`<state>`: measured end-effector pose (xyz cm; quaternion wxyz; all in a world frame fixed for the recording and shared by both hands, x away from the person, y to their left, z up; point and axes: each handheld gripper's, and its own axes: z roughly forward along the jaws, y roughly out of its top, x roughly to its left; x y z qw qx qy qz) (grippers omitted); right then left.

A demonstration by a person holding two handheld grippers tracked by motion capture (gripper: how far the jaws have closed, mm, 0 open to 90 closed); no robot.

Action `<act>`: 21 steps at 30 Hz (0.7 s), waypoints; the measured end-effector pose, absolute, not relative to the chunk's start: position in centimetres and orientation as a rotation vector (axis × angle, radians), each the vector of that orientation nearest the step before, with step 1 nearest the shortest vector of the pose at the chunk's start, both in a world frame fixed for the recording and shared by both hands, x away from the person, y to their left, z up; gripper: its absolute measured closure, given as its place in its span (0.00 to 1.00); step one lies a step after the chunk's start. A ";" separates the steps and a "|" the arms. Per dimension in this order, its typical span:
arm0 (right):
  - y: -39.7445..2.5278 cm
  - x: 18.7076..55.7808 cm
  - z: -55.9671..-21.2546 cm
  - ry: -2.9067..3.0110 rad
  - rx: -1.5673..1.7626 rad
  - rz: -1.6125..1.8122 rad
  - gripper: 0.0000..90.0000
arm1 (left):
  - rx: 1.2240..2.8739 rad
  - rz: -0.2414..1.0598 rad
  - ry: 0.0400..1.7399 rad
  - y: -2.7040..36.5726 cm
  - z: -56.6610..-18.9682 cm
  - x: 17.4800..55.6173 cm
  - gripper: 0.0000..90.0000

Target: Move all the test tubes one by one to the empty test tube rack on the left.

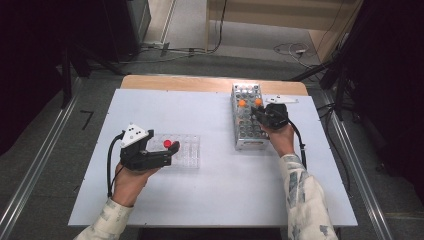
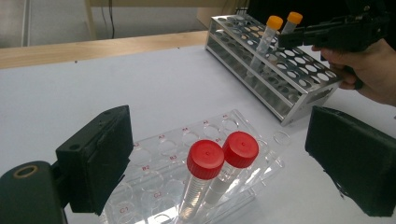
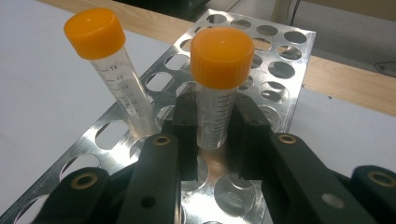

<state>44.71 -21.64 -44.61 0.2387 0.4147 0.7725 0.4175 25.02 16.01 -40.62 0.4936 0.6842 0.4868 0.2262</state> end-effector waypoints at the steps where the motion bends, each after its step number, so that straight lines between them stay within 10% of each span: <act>1: -21.6 44.7 -44.4 2.113 1.133 1.140 0.79 | 1.656 0.548 1.181 16.0 -40.6 25.0 0.09; 21: -22.6 40.8 -37.6 2.007 1.039 1.229 0.80 | 1.641 0.540 1.187 16.1 -40.5 24.9 0.09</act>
